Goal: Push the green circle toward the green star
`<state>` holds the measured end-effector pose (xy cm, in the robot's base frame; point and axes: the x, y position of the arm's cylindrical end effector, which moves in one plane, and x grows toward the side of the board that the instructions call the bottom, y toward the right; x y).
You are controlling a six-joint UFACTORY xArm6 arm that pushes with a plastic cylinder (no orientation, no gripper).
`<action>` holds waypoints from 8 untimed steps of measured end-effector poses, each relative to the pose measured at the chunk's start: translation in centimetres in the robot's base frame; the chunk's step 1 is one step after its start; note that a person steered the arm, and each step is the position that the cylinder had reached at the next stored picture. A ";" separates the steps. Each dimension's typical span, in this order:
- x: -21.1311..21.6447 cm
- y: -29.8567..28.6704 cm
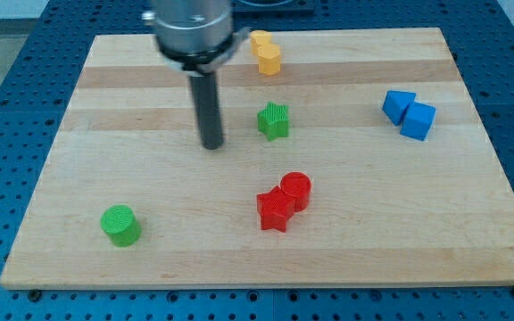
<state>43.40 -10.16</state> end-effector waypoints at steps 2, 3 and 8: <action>4.8 -9.1; 8.8 -11.7; 15.8 -7.0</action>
<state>59.24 -17.18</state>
